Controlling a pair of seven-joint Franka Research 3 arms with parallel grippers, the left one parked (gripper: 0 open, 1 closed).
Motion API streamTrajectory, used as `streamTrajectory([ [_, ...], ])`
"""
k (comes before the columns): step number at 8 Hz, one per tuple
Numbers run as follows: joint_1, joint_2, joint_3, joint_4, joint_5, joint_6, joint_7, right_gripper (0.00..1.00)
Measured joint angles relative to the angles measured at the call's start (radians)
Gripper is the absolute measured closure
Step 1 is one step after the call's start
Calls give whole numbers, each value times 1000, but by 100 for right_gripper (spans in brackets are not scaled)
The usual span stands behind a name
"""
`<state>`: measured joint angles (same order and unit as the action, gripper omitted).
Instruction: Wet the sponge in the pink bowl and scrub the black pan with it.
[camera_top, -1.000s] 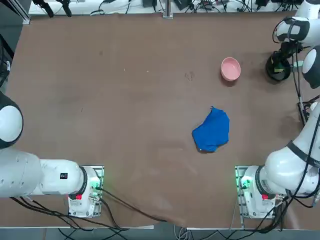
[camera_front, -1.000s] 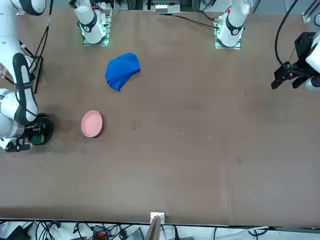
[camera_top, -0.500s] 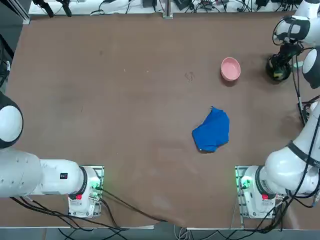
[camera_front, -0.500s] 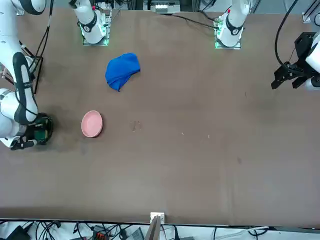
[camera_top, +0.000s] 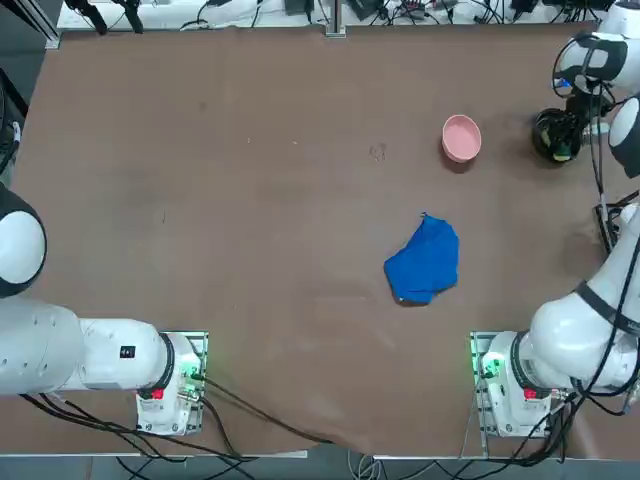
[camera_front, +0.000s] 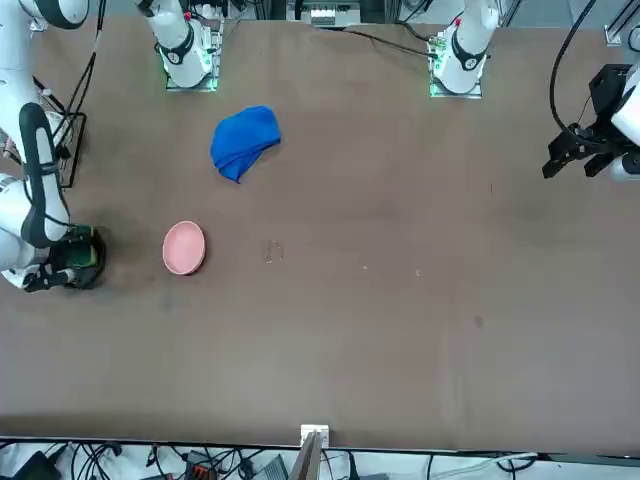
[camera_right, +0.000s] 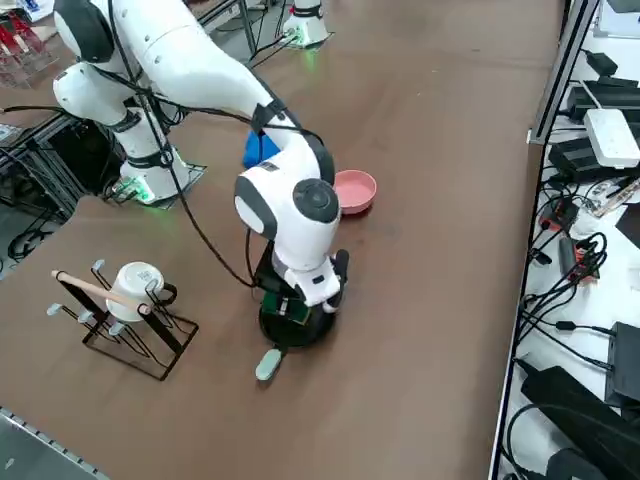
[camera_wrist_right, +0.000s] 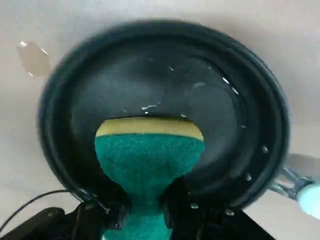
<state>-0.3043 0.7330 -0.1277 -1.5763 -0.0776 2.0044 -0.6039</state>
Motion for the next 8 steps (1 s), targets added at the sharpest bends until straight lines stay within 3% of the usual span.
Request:
streamTrajectory([
  [3,-33,-1,1,9,-3,12,-32,63],
  [8,-19,6,7,14,-7,96,-23,62],
])
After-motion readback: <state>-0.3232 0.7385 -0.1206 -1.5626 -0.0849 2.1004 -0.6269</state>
